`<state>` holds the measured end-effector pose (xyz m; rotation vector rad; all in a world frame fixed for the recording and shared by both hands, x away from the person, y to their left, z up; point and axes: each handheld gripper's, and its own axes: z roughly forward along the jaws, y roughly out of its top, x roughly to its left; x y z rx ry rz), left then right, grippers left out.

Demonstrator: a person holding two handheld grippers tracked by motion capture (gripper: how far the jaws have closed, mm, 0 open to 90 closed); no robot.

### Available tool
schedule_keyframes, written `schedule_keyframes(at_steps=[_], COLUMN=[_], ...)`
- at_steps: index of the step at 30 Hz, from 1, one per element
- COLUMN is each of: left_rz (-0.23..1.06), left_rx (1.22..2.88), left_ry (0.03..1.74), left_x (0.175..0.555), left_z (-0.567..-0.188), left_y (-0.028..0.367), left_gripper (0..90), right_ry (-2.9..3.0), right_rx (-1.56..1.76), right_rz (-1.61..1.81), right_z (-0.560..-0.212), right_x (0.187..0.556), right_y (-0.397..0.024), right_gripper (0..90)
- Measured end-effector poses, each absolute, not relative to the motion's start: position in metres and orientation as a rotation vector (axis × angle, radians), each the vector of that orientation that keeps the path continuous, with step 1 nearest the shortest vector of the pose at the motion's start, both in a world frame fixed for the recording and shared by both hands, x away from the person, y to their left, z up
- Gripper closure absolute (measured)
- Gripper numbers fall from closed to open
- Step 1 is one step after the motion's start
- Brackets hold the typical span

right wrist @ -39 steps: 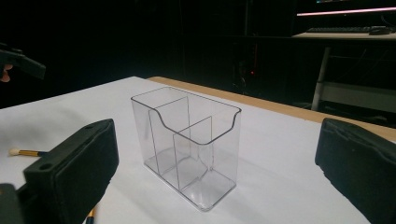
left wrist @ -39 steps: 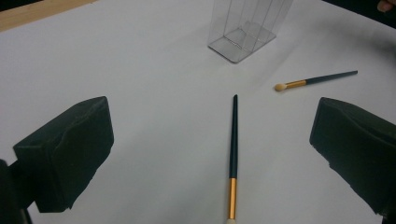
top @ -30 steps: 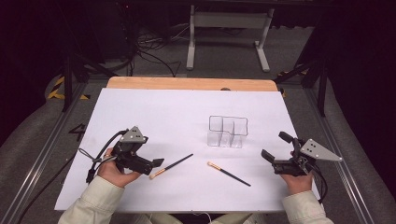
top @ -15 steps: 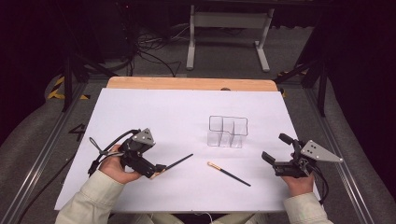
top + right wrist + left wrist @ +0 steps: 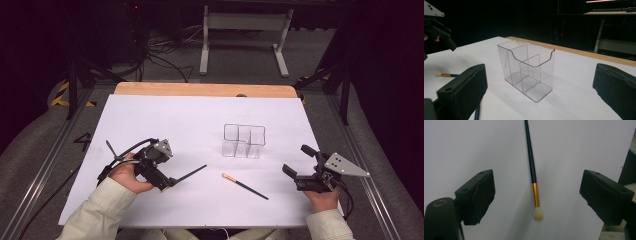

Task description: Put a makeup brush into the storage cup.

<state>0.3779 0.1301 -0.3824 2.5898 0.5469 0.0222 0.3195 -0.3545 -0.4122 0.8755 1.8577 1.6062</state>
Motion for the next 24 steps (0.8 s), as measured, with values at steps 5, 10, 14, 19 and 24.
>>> schedule_keyframes(at_steps=[5,10,14,19,24], left_rz=[0.013,-0.001,-0.026,-0.065,-0.083], left_rx=[2.635,2.671,2.692,2.725,2.752], left_ry=[0.549,0.562,0.557,0.574,0.583], left_x=[0.378,0.38,0.382,0.384,0.386], left_z=[-0.385,-0.389,-0.392,-0.399,-0.405], left_y=[0.125,0.122,0.12,0.117,0.113], left_gripper=[16.3,18.4,21.3,25.9,33.1], right_ry=[1.856,1.857,1.859,1.855,1.853], right_rx=[0.875,0.873,0.874,0.877,0.879], right_rz=[1.605,1.603,1.602,1.602,1.606], right_z=[-0.413,-0.413,-0.413,-0.414,-0.414], right_x=[0.319,0.32,0.32,0.32,0.321], right_y=[-0.355,-0.355,-0.354,-0.355,-0.354], right_gripper=[0.0,0.0,0.0,0.0,0.0])
